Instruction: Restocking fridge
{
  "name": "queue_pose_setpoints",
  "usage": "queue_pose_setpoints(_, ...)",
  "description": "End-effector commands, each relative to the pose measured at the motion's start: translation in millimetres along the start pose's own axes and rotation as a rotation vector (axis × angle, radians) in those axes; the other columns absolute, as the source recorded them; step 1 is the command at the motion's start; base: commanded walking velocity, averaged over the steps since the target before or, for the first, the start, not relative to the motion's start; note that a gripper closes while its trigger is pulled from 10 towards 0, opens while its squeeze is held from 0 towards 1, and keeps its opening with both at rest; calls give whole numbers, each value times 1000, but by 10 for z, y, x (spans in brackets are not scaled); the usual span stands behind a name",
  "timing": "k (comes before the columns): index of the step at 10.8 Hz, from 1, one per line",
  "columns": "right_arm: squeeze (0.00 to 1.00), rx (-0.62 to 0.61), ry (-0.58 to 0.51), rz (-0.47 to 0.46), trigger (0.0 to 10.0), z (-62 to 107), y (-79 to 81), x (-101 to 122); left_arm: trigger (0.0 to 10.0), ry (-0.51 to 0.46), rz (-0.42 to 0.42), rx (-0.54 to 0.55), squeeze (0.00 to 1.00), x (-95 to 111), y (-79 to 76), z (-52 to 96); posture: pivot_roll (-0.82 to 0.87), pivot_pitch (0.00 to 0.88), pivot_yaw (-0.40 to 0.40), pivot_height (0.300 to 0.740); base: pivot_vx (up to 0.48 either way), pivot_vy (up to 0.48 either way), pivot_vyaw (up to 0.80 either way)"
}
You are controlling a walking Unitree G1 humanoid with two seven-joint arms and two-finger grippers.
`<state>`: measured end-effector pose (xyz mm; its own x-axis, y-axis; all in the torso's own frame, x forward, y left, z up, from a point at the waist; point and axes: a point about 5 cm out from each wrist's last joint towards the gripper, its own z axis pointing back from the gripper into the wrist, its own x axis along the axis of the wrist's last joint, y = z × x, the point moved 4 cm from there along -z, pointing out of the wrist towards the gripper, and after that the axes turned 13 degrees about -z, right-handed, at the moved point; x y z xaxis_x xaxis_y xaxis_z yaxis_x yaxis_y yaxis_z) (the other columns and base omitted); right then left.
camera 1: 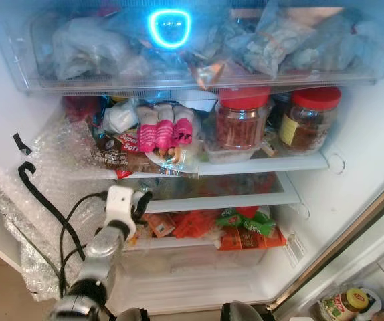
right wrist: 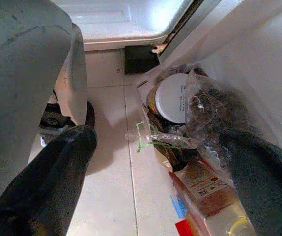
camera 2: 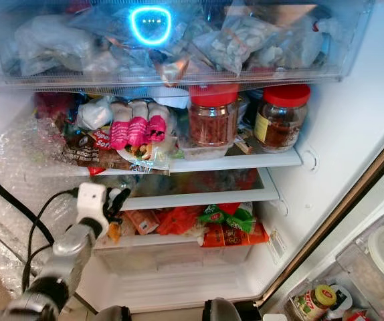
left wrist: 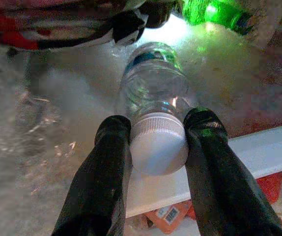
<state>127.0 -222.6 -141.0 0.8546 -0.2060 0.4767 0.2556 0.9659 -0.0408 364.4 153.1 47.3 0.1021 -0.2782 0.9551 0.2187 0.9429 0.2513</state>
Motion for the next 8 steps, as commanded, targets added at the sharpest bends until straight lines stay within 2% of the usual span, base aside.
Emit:
queue_pose_setpoints(1, 0, -1, -5, 6, 10000, -1, 11, 7, 10000, 107, -15, -27, 0, -235, -100, 51, -124, 0, -32, 642, 0, 0, 0)
queue_pose_setpoints(3, 0, -1, -5, 3, 10000, -1, 21, 3, 10000, 123, -24, -14, 0, -209, -103, -3, -127, 0, -27, 642, 0, 0, 0)
queue_pose_setpoints(4, 0, -2, -6, -1, 10000, -1, 29, 2, 10000, 111, -37, -2, 1000, -167, -85, -32, -125, 0, -22, 642, 0, 0, 0)
queue_pose_setpoints(8, 0, 2, -6, -8, 10000, -4, 51, 9, 10000, 74, -54, 29, 1000, -149, -10, -5, -120, 0, -14, 642, 0, 0, 0)
